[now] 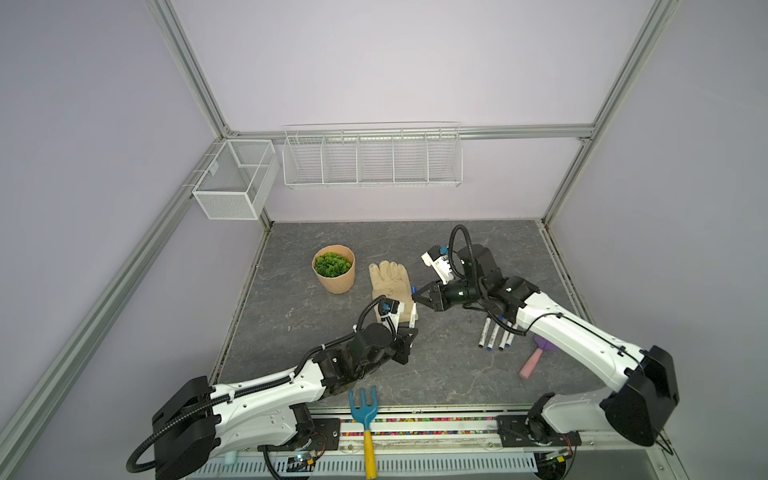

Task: Insert the pens into the pen caps
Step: 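Carry the blue cap with the right gripper above the marker tip in the left gripper, then push the blue cap down onto the black marker tip with the right gripper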

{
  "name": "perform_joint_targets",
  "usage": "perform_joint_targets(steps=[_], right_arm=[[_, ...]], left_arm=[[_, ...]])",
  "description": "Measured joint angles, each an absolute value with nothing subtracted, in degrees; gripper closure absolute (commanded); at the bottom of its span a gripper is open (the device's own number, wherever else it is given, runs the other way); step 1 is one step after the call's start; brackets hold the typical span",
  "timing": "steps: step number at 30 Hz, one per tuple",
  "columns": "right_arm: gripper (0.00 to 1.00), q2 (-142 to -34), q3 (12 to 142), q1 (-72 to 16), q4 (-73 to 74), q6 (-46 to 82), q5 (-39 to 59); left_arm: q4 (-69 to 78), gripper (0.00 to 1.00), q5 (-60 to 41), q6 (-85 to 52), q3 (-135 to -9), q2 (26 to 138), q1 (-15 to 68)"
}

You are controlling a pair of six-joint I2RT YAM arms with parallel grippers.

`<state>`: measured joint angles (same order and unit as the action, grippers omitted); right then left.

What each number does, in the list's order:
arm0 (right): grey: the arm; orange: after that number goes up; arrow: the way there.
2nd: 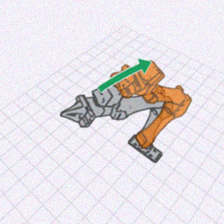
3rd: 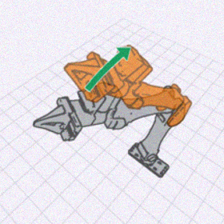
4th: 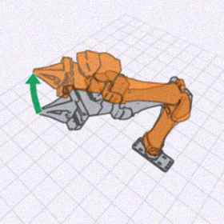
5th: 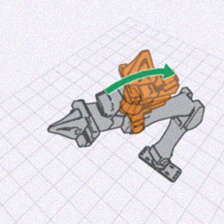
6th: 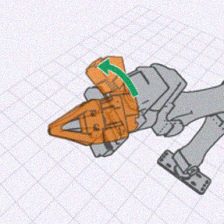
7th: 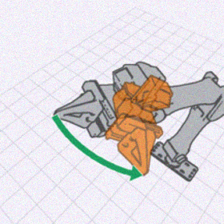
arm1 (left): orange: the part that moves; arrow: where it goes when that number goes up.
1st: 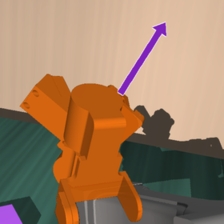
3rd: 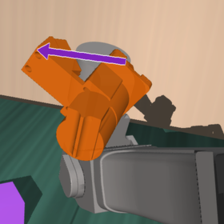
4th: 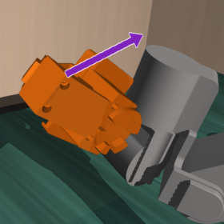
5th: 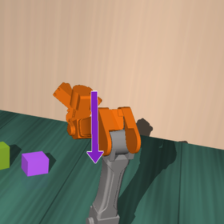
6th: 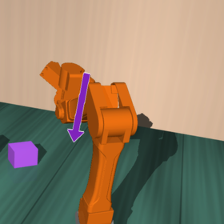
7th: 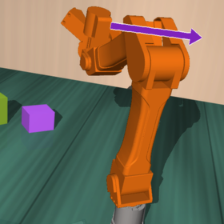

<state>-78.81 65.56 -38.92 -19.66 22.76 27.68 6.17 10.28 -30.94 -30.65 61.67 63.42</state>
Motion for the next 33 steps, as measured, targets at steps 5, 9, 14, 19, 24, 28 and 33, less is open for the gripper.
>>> perform_joint_targets(steps=[5,9,14,19,24,28,33], right_arm=[[0.93,-78.81,65.43,-38.85,-20.14,22.74,28.32],[0.93,-78.83,65.43,-38.85,-20.23,22.74,28.71],[0.93,-79.0,65.43,-38.85,-20.1,22.74,28.88],[0.93,-79.92,65.45,-38.87,-19.44,22.76,29.54],[0.93,-80.73,65.54,-38.87,-19.25,22.76,30.0],[0.93,-81.08,65.67,-38.87,-18.94,22.98,30.09],[0.93,-81.28,65.67,-38.87,-18.55,23.38,30.26]], left_arm=[[6.22,1.0,10.63,-30.92,-30.65,61.39,63.4],[6.15,1.0,10.7,-30.92,-30.65,60.9,63.4],[6.11,1.0,10.74,-30.94,-30.65,60.86,63.4],[5.43,1.0,11.22,-30.96,-30.65,60.86,63.4],[4.64,1.0,11.62,-30.96,-30.65,60.86,63.4],[4.6,1.0,12.03,-30.98,-30.65,60.86,63.4],[4.51,1.0,12.25,-31.16,-30.65,60.86,63.37]])
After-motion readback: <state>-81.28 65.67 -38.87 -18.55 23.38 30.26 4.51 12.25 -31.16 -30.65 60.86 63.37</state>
